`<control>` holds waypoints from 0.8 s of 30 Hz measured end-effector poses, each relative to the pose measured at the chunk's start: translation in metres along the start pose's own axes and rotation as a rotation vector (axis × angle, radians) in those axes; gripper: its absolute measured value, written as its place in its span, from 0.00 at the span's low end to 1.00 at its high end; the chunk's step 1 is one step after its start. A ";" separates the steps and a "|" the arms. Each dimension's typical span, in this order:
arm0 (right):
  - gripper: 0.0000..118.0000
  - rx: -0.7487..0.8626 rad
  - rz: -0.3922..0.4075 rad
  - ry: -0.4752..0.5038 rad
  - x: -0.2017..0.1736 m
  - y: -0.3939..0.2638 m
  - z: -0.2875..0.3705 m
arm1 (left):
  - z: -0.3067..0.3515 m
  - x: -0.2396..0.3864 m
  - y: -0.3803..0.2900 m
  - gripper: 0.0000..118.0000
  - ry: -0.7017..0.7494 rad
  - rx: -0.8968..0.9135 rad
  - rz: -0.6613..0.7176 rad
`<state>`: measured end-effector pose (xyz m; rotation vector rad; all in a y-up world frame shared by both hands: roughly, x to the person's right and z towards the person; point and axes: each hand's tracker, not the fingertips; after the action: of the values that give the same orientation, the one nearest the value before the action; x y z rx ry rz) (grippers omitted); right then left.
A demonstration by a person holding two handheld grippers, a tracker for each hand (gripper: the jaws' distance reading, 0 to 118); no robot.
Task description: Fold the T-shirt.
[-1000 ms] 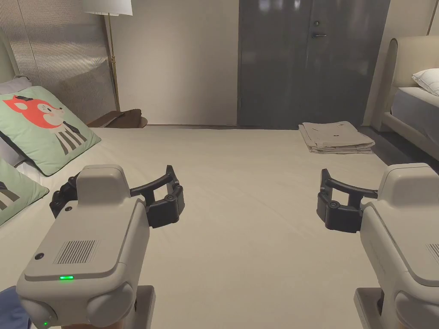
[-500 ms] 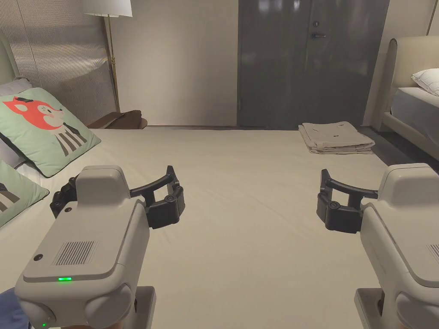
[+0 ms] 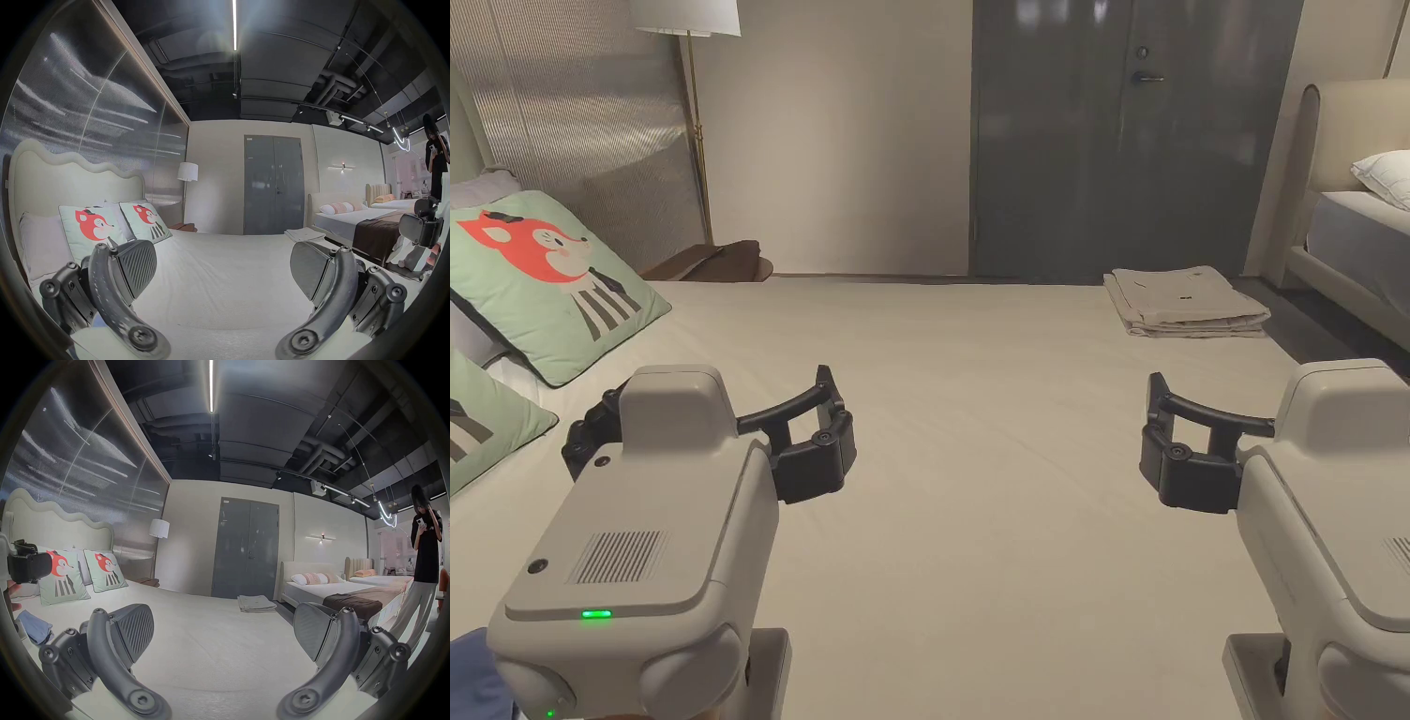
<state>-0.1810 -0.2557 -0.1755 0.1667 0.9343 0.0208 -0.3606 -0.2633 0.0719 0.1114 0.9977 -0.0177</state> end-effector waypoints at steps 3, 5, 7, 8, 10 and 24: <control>0.96 -0.002 0.001 -0.002 0.000 0.000 0.000 | 0.001 0.000 -0.001 0.94 0.000 0.003 -0.005; 0.96 -0.016 0.005 -0.005 -0.001 0.000 -0.001 | 0.002 0.000 -0.001 0.94 -0.005 0.006 -0.001; 0.96 -0.030 0.007 -0.013 -0.001 -0.001 -0.002 | 0.002 0.000 -0.001 0.94 -0.007 0.007 0.002; 0.96 -0.041 0.007 -0.016 -0.002 -0.001 -0.003 | 0.002 0.000 -0.001 0.94 -0.008 0.006 0.003; 0.96 -0.052 0.000 -0.009 -0.002 -0.001 -0.004 | 0.002 0.000 0.000 0.94 -0.013 0.002 0.004; 0.96 -0.052 0.026 -0.045 -0.004 -0.001 -0.004 | 0.004 0.000 0.000 0.94 -0.021 0.000 -0.009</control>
<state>-0.1862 -0.2563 -0.1746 0.1305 0.8862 0.0650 -0.3573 -0.2634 0.0740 0.1063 0.9771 -0.0273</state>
